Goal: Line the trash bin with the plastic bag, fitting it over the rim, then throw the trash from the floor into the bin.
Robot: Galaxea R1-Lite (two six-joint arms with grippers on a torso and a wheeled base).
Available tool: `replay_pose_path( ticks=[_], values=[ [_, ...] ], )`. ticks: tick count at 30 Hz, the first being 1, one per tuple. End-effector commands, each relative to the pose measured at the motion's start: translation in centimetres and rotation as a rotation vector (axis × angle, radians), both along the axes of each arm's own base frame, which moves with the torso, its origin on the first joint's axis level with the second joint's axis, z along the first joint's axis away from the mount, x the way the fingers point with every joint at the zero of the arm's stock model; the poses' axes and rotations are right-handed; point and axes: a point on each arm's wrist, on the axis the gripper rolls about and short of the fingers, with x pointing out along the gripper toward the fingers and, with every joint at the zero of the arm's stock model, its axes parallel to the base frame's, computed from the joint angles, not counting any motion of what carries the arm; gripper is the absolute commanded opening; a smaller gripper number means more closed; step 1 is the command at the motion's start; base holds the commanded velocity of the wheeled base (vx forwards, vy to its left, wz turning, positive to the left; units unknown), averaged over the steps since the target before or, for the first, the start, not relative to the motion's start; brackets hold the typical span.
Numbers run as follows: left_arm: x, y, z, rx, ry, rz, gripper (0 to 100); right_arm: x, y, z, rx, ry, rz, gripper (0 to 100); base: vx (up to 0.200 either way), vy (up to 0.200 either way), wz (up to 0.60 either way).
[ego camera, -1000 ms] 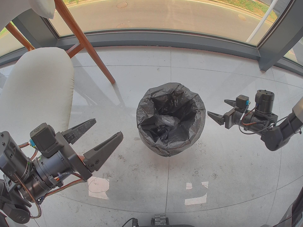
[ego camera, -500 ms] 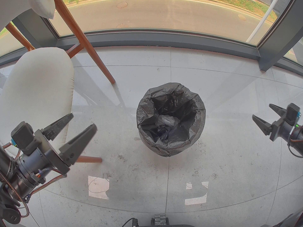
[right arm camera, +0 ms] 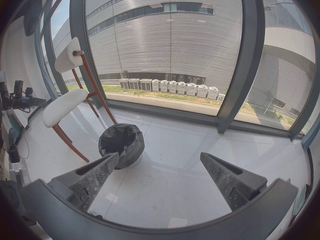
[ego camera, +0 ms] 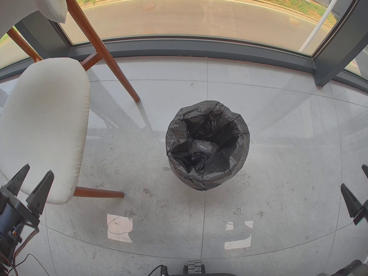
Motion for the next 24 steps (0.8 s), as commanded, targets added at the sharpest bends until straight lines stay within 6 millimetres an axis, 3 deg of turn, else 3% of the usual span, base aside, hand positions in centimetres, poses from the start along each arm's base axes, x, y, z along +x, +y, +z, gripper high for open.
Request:
replay_pose_path(
  ticks=[1, 3, 5, 8, 10, 17, 24],
  values=[
    [-8.18, 2.10, -7.07, 0.130, 0.065, 0.110, 100, -6.28, 0.69, -5.68, -0.041, -0.006, -0.059, 100, 0.000, 0.000, 0.00],
    [-7.81, 2.07, -7.52, 0.156, 0.158, 0.125, 100, -6.07, 0.43, -5.76, -0.032, 0.031, -0.164, 100, 0.000, 0.000, 0.00],
    [-7.94, 2.07, -7.56, 0.139, 0.145, 0.113, 100, -6.08, 0.17, -6.12, -0.001, 0.071, -0.277, 100, 0.000, 0.000, 0.00],
    [-8.01, 1.73, -7.58, 0.116, 0.142, -0.043, 100, -6.15, 0.00, -6.62, 0.202, 0.121, -0.376, 100, 0.000, 0.000, 0.00],
    [-8.10, 1.52, -7.54, 0.125, 0.140, -0.141, 100, -6.13, 0.00, -6.58, 0.167, 0.121, -0.376, 100, 0.000, 0.000, 0.00],
    [-8.09, 1.53, -7.57, 0.137, 0.137, -0.141, 100, -6.13, 0.02, -6.62, 0.126, 0.125, -0.356, 100, 0.000, 0.000, 0.00],
    [-8.01, 1.70, -7.54, 0.075, 0.151, 0.088, 100, -6.09, -0.07, -6.57, 0.110, 0.142, -0.209, 100, 0.000, 0.000, 0.00]
  ],
)
